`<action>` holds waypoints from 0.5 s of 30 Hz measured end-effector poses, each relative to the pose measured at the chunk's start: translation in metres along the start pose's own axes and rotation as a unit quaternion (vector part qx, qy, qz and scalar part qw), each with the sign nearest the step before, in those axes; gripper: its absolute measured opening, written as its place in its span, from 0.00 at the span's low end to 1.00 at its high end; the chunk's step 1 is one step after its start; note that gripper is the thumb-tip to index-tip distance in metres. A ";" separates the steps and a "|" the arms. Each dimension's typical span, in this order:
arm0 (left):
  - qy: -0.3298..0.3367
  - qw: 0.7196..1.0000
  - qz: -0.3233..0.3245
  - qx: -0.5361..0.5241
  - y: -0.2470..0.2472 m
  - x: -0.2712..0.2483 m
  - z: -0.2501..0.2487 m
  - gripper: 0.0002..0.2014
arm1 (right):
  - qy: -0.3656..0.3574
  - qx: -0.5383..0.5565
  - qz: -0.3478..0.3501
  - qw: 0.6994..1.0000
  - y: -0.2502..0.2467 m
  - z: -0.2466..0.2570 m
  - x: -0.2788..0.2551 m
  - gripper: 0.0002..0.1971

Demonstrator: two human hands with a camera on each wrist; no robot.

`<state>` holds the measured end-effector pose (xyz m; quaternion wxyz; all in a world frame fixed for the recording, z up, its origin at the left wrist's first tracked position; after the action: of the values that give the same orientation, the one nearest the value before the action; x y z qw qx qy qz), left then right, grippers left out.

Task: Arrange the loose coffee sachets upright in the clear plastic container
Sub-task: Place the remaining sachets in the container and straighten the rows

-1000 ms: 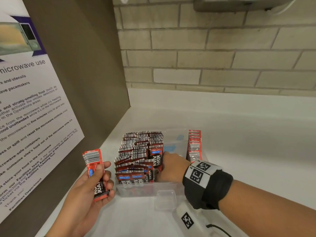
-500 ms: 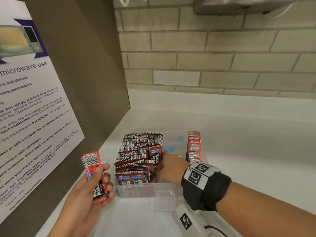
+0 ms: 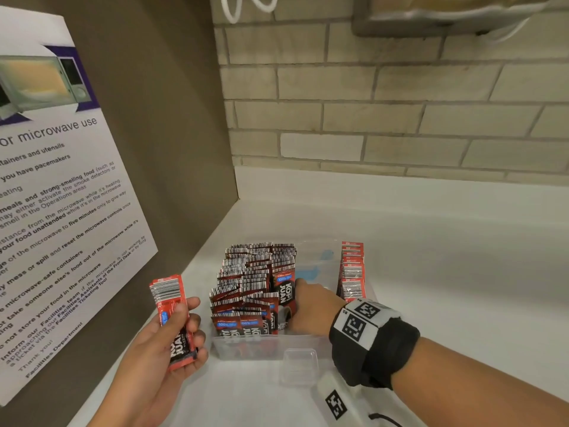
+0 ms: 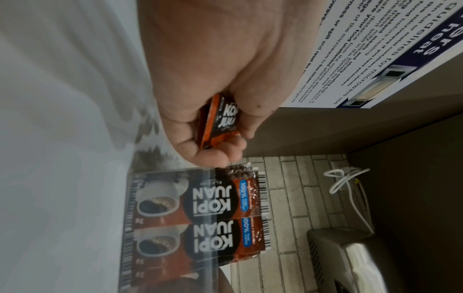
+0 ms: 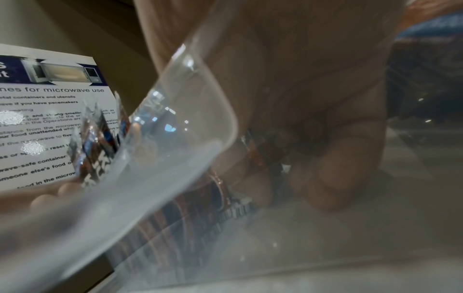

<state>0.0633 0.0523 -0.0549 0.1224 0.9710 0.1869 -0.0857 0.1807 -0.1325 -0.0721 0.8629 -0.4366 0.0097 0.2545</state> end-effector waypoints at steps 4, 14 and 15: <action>0.001 1.000 0.003 0.000 0.001 0.000 -0.002 0.12 | 0.002 0.003 0.013 1.000 -0.001 0.000 -0.001 0.28; 0.000 1.000 0.006 -0.014 0.002 -0.002 0.001 0.10 | 0.008 0.019 -0.029 0.999 0.000 -0.002 0.002 0.24; -0.001 1.000 0.005 -0.016 0.002 -0.002 0.001 0.10 | 0.011 0.021 -0.033 0.999 0.000 -0.002 0.002 0.24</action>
<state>0.0618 0.0497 -0.0554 0.1389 0.9697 0.1830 -0.0831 0.1834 -0.1332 -0.0739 0.8796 -0.4212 0.0097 0.2210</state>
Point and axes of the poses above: each hand's wrist, its own x-axis towards the middle knuckle, its own y-axis out of the palm, z = x × y, the point moved 3 cm from there along x, towards the middle knuckle, and after that the axes turned 13 degrees about x, right-handed, at the moved point
